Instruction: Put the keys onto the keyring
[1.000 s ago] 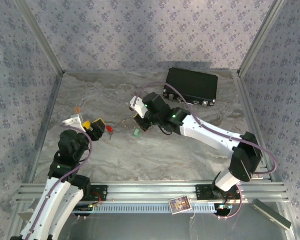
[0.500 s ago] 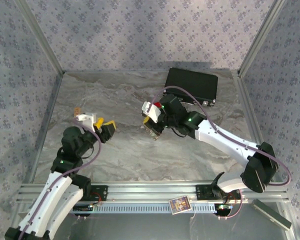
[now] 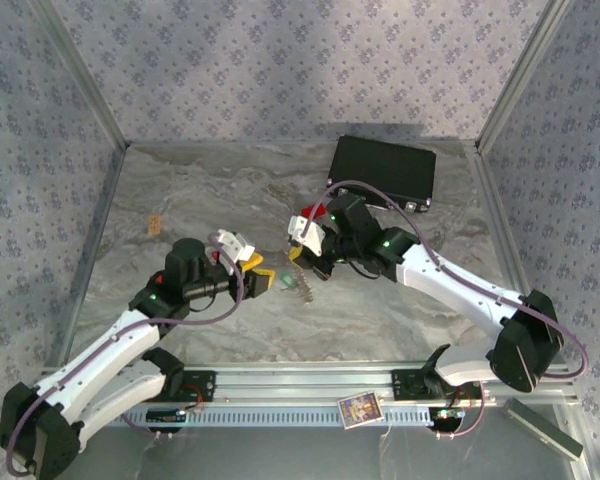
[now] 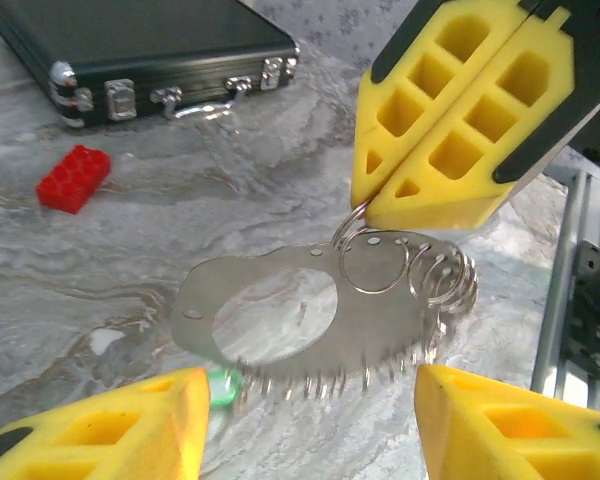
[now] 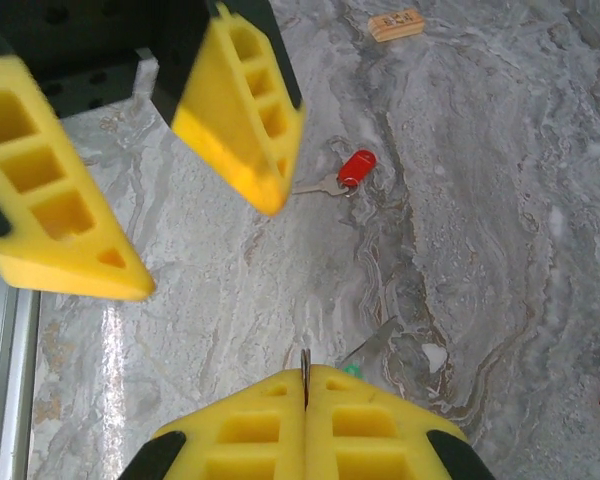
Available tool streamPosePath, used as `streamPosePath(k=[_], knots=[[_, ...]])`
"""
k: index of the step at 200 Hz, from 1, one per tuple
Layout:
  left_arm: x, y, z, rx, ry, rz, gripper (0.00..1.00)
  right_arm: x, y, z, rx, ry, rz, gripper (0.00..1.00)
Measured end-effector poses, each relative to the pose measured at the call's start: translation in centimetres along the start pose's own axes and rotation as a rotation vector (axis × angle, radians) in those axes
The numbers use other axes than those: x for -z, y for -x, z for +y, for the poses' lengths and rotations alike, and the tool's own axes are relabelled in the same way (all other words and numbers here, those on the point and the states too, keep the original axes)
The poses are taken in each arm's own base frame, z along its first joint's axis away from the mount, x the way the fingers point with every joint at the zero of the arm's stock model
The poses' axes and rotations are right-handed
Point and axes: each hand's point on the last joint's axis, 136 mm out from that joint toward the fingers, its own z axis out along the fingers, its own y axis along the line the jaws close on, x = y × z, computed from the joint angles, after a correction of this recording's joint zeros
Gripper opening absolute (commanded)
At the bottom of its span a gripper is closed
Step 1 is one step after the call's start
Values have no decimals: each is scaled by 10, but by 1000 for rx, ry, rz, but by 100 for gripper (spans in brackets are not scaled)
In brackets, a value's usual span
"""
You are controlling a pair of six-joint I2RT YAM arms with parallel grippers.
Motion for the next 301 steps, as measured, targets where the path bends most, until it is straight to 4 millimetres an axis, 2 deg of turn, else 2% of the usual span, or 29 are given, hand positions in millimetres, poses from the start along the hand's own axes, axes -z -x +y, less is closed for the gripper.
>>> streamPosePath(k=[62,120,151,180,241,301], knots=[[-17,4,-20,150,-191,-27,55,0,-8,4,27,7,12,0],[-16,8,-33,192,-280,-54,51,-2,-6,9,34,21,7,0],[-19,7,-33,214,-291,-45,51,-2,-6,9,34,22,6,0],[-20,4,-31,228,-286,-40,57,-2,-5,10,36,25,5,0],[-26,-4,-27,262,-280,-13,58,-2,4,10,34,20,-28,0],[-26,-4,-30,272,-306,-10,52,-4,8,13,29,26,-42,0]])
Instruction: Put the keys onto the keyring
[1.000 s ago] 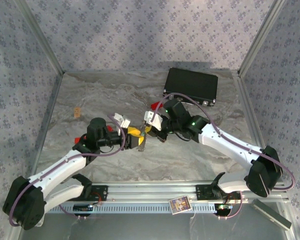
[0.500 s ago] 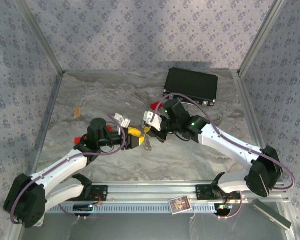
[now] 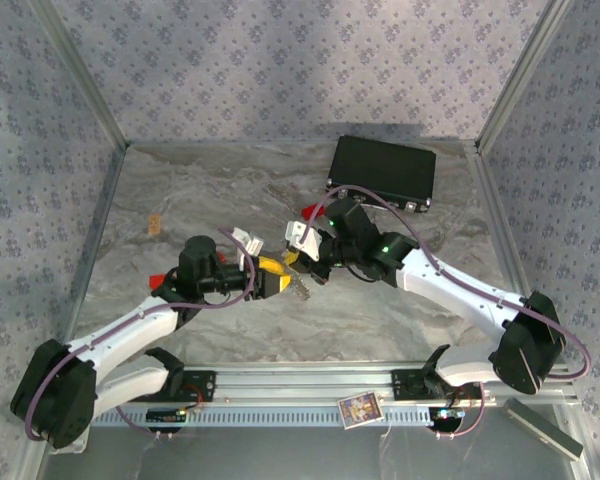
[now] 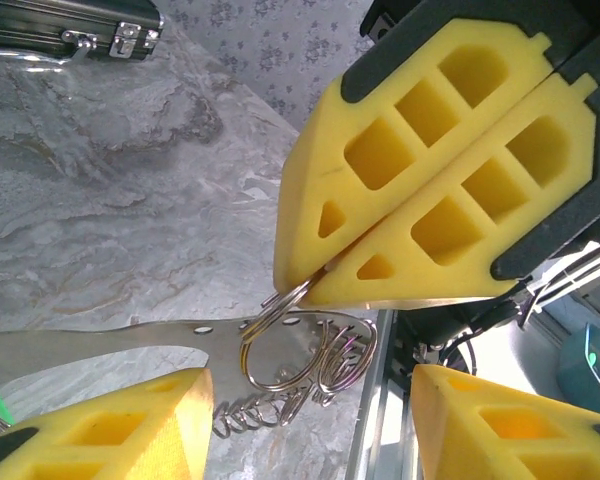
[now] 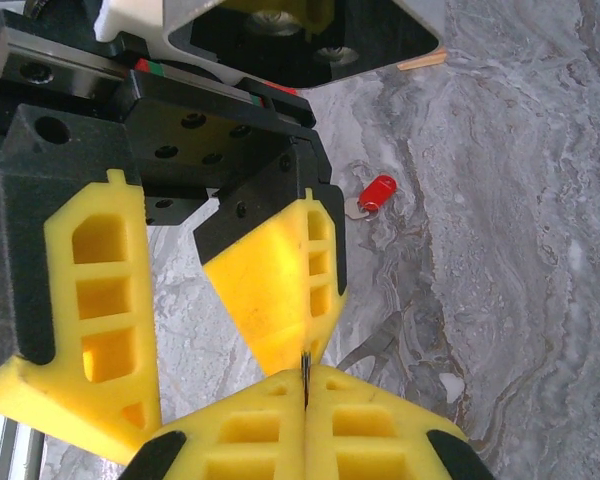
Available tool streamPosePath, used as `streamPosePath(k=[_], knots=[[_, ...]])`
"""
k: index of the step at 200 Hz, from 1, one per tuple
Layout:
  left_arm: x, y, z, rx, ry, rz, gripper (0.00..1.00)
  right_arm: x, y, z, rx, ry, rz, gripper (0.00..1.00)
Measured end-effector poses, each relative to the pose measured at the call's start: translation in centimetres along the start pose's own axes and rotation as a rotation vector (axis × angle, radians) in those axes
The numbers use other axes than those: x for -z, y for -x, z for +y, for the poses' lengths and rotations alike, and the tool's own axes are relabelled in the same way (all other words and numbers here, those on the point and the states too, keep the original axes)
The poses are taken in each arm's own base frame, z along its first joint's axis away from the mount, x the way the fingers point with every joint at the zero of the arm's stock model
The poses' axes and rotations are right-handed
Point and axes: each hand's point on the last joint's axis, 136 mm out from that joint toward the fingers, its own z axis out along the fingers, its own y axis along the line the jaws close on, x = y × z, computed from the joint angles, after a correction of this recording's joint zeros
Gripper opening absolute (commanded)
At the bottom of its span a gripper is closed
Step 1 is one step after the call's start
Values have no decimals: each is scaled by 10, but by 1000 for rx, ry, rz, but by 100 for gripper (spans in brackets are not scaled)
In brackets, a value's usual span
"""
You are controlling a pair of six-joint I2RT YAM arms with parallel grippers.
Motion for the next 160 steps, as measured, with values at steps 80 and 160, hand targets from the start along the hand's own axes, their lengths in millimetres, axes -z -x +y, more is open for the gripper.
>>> streamPosePath(k=[80,160], knots=[[1,0,-5,-1,-20,5,43,-12,-7,-1,-35,0,32,0],[5,-5,-16,-56,-26,25,41,-18,-7,-12,-45,-54,53,0]])
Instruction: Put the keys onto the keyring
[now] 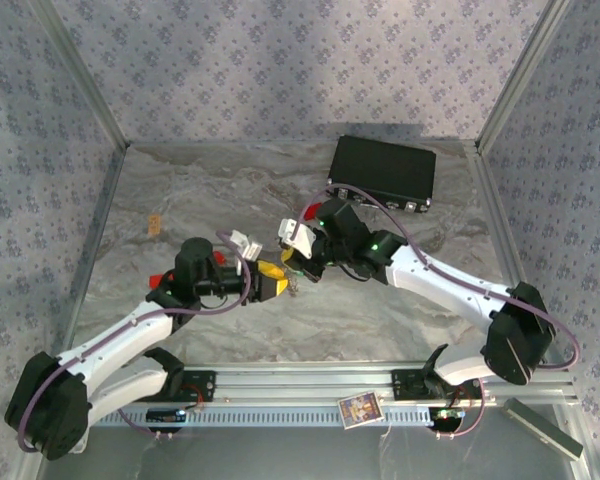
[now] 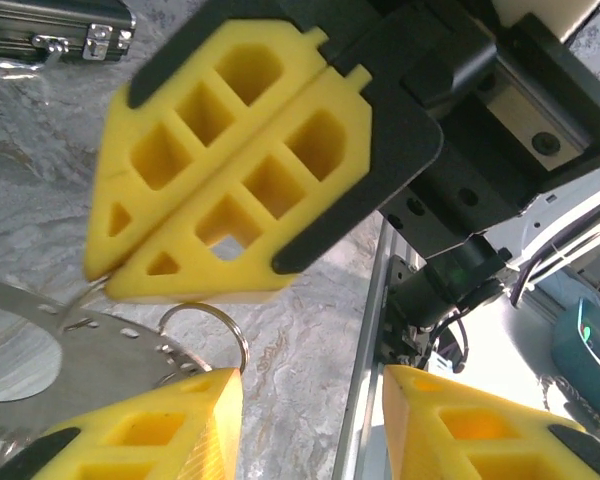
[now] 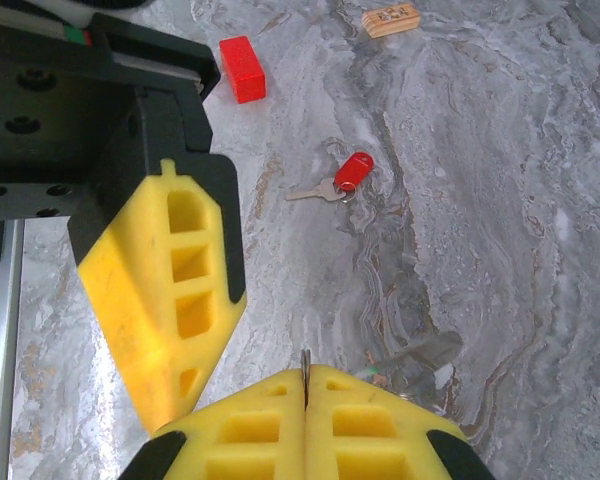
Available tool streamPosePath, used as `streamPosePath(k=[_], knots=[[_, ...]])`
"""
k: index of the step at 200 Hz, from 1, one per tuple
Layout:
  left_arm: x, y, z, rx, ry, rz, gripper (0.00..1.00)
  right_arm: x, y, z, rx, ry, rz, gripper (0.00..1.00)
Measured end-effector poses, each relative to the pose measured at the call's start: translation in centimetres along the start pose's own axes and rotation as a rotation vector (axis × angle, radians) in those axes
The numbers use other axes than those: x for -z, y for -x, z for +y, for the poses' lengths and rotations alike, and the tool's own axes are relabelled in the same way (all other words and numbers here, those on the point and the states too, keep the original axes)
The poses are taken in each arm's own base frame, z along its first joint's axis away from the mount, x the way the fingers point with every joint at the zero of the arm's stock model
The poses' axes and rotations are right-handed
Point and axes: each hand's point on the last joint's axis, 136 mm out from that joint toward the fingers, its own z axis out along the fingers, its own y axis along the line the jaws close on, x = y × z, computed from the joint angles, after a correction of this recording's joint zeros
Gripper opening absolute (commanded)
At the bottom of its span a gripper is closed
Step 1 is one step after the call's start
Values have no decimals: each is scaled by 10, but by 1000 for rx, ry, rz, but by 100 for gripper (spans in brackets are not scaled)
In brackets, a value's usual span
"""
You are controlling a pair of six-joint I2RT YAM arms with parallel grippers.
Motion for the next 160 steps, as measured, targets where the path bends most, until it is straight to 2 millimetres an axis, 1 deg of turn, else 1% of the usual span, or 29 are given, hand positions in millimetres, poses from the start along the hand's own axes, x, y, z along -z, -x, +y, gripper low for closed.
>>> streamPosePath(k=[28,50,89,107,140,151,160], knots=[[-7,-4,-3,-11,-15,30,41,-3,1,0,-9,2,-2,0],[-9,-4,-2,-33,-2,40,41,-4,2,0,-11,3,-2,0],[-10,-3,-9,-95,1,64,44,-4,2,-1,-14,2,-3,0],[-4,-2,-11,-129,19,59,50,-4,2,-2,-16,1,-3,0],[14,11,-19,-232,92,-2,54,-2,0,-7,-32,1,-8,0],[20,16,-17,-267,142,-27,57,-1,0,-8,-38,6,-10,0],[26,21,-10,-293,203,-51,57,0,0,-9,-41,11,-12,0]])
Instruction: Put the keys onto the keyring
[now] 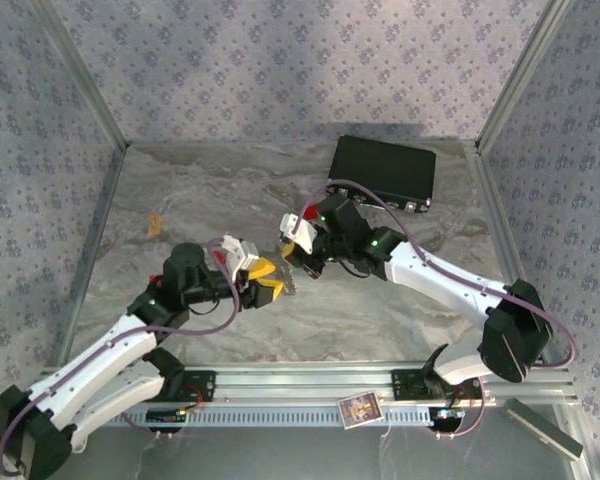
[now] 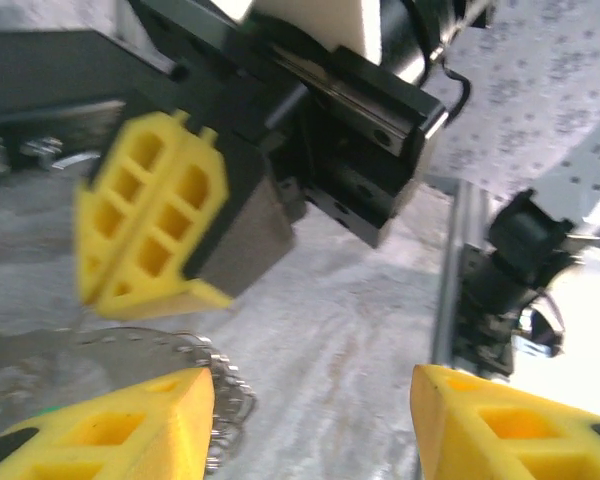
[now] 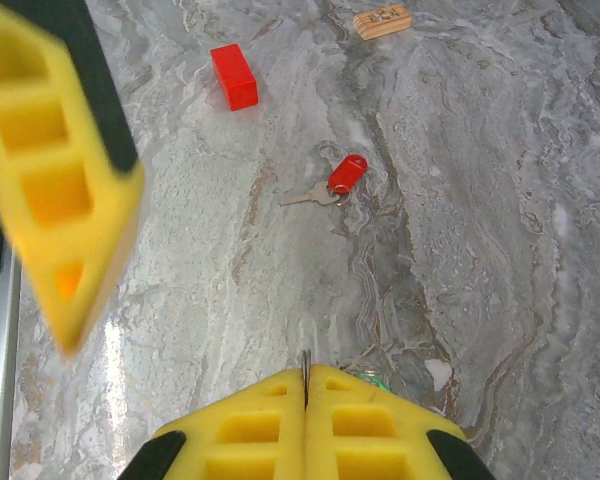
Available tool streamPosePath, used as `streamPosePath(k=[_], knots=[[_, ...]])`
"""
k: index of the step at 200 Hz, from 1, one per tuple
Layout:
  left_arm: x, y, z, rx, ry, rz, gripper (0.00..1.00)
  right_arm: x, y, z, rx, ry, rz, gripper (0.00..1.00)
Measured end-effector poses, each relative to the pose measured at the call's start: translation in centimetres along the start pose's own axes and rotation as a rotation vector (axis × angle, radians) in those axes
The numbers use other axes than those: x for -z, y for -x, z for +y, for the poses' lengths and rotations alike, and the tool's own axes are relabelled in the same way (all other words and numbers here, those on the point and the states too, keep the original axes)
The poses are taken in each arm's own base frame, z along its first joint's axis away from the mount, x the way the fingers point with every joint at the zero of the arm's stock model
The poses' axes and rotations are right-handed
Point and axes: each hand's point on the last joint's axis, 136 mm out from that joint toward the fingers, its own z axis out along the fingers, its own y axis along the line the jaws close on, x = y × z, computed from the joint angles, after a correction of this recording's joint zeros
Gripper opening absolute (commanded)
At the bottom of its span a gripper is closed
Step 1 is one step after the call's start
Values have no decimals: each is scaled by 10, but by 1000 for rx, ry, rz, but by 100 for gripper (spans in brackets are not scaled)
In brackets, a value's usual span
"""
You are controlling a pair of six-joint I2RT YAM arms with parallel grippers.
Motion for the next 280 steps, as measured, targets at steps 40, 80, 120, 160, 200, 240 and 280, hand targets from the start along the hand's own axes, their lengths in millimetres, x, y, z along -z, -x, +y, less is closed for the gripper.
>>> streamPosePath(k=[40,80,120,160,200,240,280], knots=[[5,-4,44,-56,252,-4,51,1,1,4,-7,36,-12,0],[-3,-20,56,-89,282,59,44,4,1,9,-8,75,-19,0],[-10,-23,51,-139,234,68,35,8,1,15,-5,106,-22,0],[-17,-33,48,-177,188,102,32,9,-3,21,-2,135,-11,0],[-23,-40,40,-206,118,127,29,9,-6,24,3,147,3,0],[-27,-41,32,-235,63,125,28,8,-9,30,14,163,17,0],[-28,-41,28,-249,41,120,27,7,-11,35,20,176,29,0]])
